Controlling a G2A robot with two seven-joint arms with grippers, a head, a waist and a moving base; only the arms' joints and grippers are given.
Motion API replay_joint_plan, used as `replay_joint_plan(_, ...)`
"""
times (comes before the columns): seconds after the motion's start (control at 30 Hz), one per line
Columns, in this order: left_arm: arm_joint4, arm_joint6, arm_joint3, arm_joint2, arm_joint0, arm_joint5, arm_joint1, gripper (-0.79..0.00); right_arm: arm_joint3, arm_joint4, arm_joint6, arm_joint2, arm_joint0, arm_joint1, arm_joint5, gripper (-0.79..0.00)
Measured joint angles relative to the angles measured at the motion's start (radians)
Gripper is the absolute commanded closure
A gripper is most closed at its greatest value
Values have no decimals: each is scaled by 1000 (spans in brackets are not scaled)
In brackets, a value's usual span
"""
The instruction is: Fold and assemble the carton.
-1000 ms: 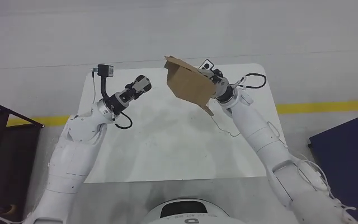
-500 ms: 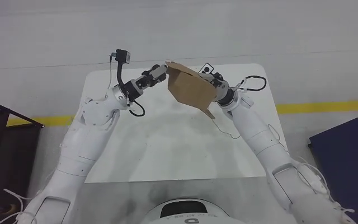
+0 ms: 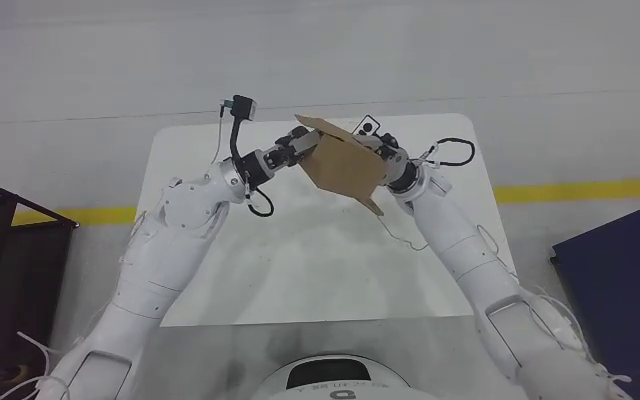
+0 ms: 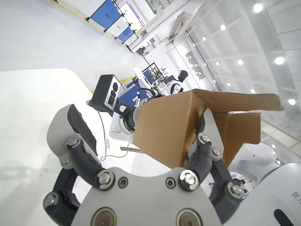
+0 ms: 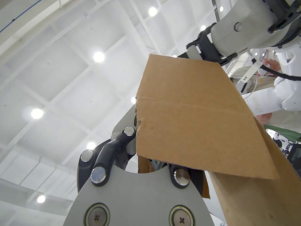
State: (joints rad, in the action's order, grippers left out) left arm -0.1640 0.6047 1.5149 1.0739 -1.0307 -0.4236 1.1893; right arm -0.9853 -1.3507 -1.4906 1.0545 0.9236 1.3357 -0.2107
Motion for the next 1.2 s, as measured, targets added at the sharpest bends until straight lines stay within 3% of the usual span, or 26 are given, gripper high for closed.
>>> replay_joint_plan(0.17,19,7,32,27,-15,30,-6,-785,-11,43,-1,8,9,-3,14,0)
replay_joint_plan(0.7,360,23,171,91,-61,76,-34,-785,-29,121,-2,37,32,-13,19,0)
replay_joint_plan(0.97,301,25,228,162,-128,66,-47,-785,-39,112,-3,59,42,-15,26,0)
replay_joint_plan(1.2,234,50,348,233,-219,48,-61,-785,-41,109,-1,71,47,-15,30,0)
